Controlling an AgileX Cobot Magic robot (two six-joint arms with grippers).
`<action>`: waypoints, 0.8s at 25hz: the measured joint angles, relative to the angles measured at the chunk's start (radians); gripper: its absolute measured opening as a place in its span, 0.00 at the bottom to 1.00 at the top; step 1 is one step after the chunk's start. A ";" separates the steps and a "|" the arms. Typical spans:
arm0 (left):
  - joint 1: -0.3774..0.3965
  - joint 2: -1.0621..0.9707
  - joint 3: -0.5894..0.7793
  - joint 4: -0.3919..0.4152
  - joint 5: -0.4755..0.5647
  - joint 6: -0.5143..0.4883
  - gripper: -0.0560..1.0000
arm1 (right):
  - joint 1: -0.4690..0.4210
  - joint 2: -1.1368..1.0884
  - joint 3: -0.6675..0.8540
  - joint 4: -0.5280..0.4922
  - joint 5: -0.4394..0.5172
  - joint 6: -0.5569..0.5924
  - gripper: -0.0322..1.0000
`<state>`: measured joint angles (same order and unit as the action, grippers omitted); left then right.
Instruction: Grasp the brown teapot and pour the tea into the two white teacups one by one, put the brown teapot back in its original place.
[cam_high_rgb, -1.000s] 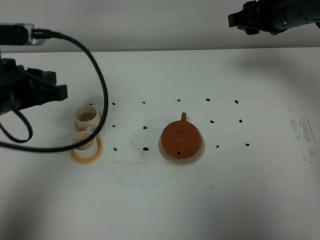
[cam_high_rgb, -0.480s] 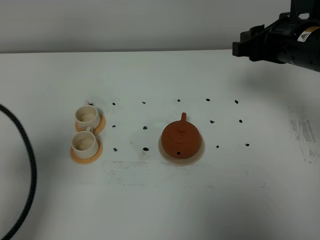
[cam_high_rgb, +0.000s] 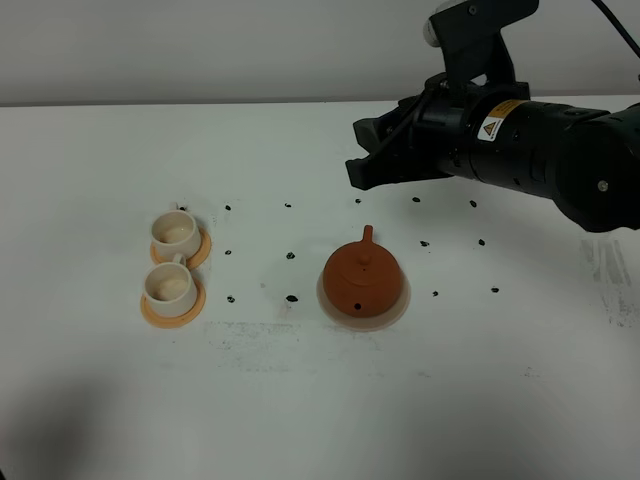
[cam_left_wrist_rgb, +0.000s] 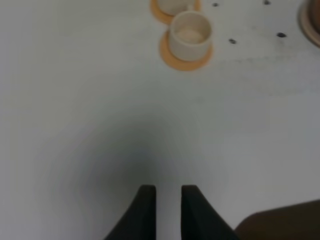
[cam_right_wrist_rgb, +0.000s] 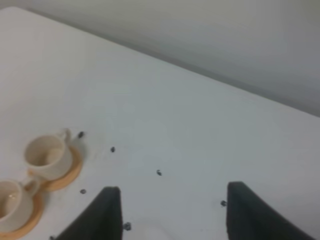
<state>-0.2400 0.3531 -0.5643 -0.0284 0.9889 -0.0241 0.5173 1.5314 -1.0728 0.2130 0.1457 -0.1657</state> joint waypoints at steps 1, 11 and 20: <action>0.000 -0.031 0.022 -0.014 0.001 0.017 0.16 | 0.004 0.000 0.000 -0.001 0.000 0.000 0.47; 0.000 -0.240 0.107 -0.020 0.068 0.031 0.16 | 0.041 0.000 0.000 -0.002 0.012 -0.001 0.47; 0.064 -0.270 0.107 -0.022 0.068 0.032 0.16 | 0.101 0.041 0.000 -0.008 -0.036 -0.001 0.47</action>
<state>-0.1764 0.0828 -0.4569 -0.0508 1.0568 0.0075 0.6179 1.5720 -1.0728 0.2052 0.1097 -0.1665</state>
